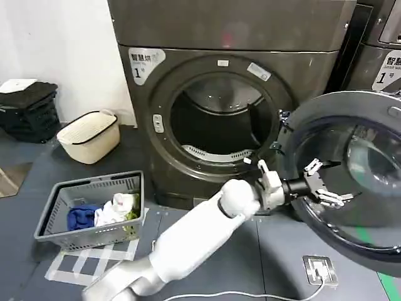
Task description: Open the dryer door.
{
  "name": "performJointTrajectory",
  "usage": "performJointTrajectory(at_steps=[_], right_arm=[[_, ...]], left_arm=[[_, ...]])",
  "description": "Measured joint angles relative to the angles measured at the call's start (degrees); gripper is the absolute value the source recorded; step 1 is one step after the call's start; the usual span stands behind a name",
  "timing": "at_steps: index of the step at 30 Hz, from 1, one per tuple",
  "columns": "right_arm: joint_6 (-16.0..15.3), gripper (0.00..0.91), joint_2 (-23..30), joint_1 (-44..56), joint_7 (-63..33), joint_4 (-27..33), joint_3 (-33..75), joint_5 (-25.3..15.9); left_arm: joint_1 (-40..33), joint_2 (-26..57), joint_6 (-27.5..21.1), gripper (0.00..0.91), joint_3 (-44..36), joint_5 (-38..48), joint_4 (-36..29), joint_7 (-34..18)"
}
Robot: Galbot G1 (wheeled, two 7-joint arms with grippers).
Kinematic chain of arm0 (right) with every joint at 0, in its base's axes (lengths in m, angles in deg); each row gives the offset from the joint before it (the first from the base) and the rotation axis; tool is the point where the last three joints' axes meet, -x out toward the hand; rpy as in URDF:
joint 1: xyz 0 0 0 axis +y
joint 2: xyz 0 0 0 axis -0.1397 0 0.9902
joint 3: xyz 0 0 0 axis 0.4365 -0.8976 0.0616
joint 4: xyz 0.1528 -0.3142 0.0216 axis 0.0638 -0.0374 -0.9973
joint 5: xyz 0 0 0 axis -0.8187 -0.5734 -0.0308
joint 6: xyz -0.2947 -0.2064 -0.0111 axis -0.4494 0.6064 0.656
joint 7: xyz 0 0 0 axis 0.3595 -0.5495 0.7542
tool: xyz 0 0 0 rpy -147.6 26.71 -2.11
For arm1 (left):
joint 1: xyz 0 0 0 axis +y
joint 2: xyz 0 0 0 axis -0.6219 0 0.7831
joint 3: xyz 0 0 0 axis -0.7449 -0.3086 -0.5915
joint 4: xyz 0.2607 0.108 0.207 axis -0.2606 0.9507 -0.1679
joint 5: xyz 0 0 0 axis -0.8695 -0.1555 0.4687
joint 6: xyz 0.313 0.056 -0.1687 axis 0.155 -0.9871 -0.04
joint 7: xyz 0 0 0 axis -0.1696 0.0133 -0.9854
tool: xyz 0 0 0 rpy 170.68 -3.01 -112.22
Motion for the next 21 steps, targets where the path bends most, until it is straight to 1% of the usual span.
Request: performJointTrajectory(at_steps=[5, 7, 11, 15, 18, 21], right_arm=[[0.0, 0.907, 0.0, 0.2, 0.5, 0.7, 1.3, 0.1], [-0.5, 0.907, 0.0, 0.0, 0.9, 0.8, 1.4, 0.1], [-1.5, 0.907, 0.0, -0.2, 1.9, 0.9, 1.2, 0.3], [-2.2, 0.907, 0.0, 0.1, 3.1, 0.9, 0.5, 2.5], [-2.2, 0.907, 0.0, 0.2, 3.2, 1.1, -0.2, 4.5], [-1.6, 0.907, 0.0, 0.3, 3.2, 1.5, -1.0, 6.1]], left_arm=[[-0.6, 0.1, -0.2, 0.907, -0.3, 0.0, 0.7, -0.1], [-0.4, 0.1, -0.7, 0.907, -0.4, 0.1, 0.5, -0.2], [0.4, 0.1, -3.5, 0.907, -0.8, 1.2, -1.4, -0.3], [1.4, 0.1, -5.1, 0.907, -1.2, 1.8, -5.7, -0.3], [2.2, 0.1, -5.9, 0.907, -1.2, 2.6, -10.1, -0.4], [3.6, 3.5, -6.6, 0.907, -0.5, 3.4, -15.2, -0.9]])
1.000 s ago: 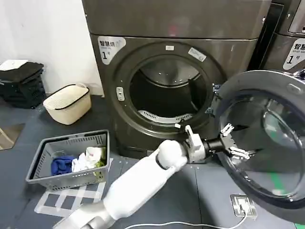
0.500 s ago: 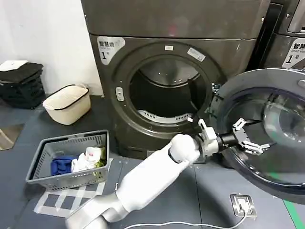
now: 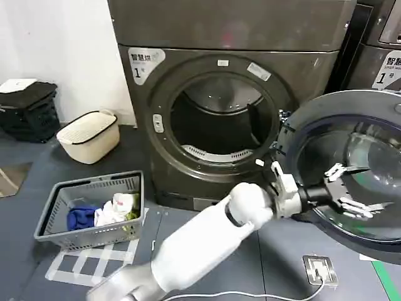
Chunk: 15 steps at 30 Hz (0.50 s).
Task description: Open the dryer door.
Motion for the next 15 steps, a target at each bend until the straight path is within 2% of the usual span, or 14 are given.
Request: performJointTrajectory(at_steps=[6, 10, 15], right_arm=[[-1.5, 0.907, 0.0, -0.2, 1.9, -0.8, -1.6, 5.4], [-1.6, 0.907, 0.0, -0.8, 3.5, -1.1, -2.6, 5.6], [-1.2, 0.907, 0.0, -1.3, 4.5, -0.5, -4.0, 6.1]], left_arm=[[3.7, 14.7, -2.4, 0.907, 2.4, 3.9, -10.8, -2.6], [6.7, 23.6, -3.1, 0.907, 5.3, 6.4, -17.8, -3.8], [10.7, 33.2, -3.3, 0.907, 10.7, 8.4, -23.6, -4.3]])
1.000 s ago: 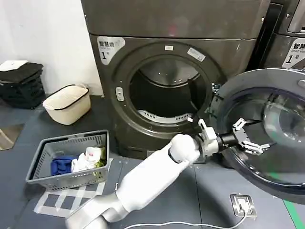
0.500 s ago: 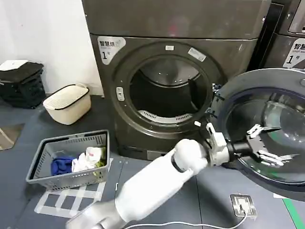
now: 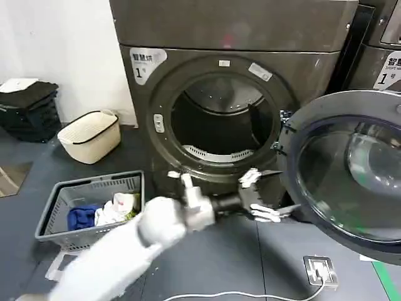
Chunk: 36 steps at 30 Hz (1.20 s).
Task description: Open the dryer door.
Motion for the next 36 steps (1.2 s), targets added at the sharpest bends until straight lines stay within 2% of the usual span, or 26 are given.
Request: performJointTrajectory(at_steps=[3, 6, 13, 20, 23, 33, 36], right_arm=[[0.5, 0.907, 0.0, -0.1, 0.5, 0.2, -0.8, 1.0], [1.1, 0.907, 0.0, -0.1, 1.5, 0.2, -1.7, 3.1], [1.3, 0.907, 0.0, -0.3, 3.8, -0.6, -3.6, 7.2], [4.2, 0.907, 0.0, 0.4, 6.0, -0.7, -5.5, 11.0], [4.6, 0.907, 0.0, 1.1, 6.7, -0.7, -6.5, 12.0], [6.7, 0.907, 0.0, 1.5, 8.6, -1.3, -9.2, 15.8], [8.1, 0.907, 0.0, 1.5, 8.8, -1.2, -10.1, 16.1]], left_arm=[[3.2, 5.4, -0.3, 0.907, 3.7, 0.7, -2.7, -0.5], [6.8, 10.1, -1.3, 0.907, 7.9, 0.5, -4.5, -3.2], [15.5, 19.3, -10.5, 0.907, 18.1, 8.5, -5.9, -15.0], [18.6, 26.6, -21.1, 0.907, 23.8, 22.6, -2.7, -31.3], [18.6, 29.3, -23.3, 0.907, 24.4, 29.3, -0.1, -37.2], [18.4, 36.5, -31.1, 0.907, 23.5, 47.5, 8.7, -51.6], [17.8, 37.6, -31.3, 0.907, 22.7, 54.6, 10.7, -56.3]])
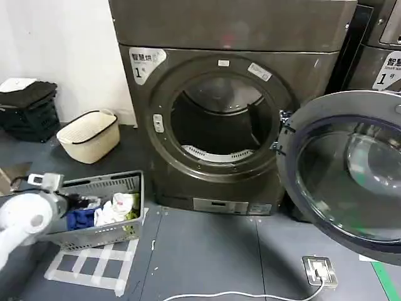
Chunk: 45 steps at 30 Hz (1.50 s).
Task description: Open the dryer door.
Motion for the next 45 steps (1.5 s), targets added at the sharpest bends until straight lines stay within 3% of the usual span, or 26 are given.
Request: performJointTrajectory(at_steps=[4, 10, 17, 24, 34, 45], right_arm=[[2.6, 0.907, 0.0, 0.0, 0.5, 0.3, -1.2, 0.0], [4.3, 0.907, 0.0, 0.0, 1.4, 0.6, -2.6, -0.1], [5.4, 0.907, 0.0, 0.6, 1.8, 1.1, -2.3, -0.1], [7.1, 0.907, 0.0, 1.3, 2.3, 2.2, -1.4, 0.8], [7.5, 0.907, 0.0, 0.8, 2.5, 2.8, -1.6, 0.8], [6.6, 0.907, 0.0, 0.6, 2.1, 3.5, -1.6, 0.6]], left_arm=[[-2.0, 0.3, 0.0, 0.907, -1.6, 7.8, 2.6, -4.2], [-8.1, -1.0, 0.0, 0.907, -6.8, 11.9, 6.4, -6.7], [-25.8, -7.4, 0.0, 0.907, -22.7, 17.3, 14.5, -10.9], [-40.1, -13.4, 0.1, 0.907, -36.4, 17.7, 22.7, -11.2], [-44.6, -14.3, 0.1, 0.907, -41.1, 16.3, 28.2, -11.0], [-45.1, -13.6, 0.1, 0.907, -41.7, 17.5, 28.5, -11.0]])
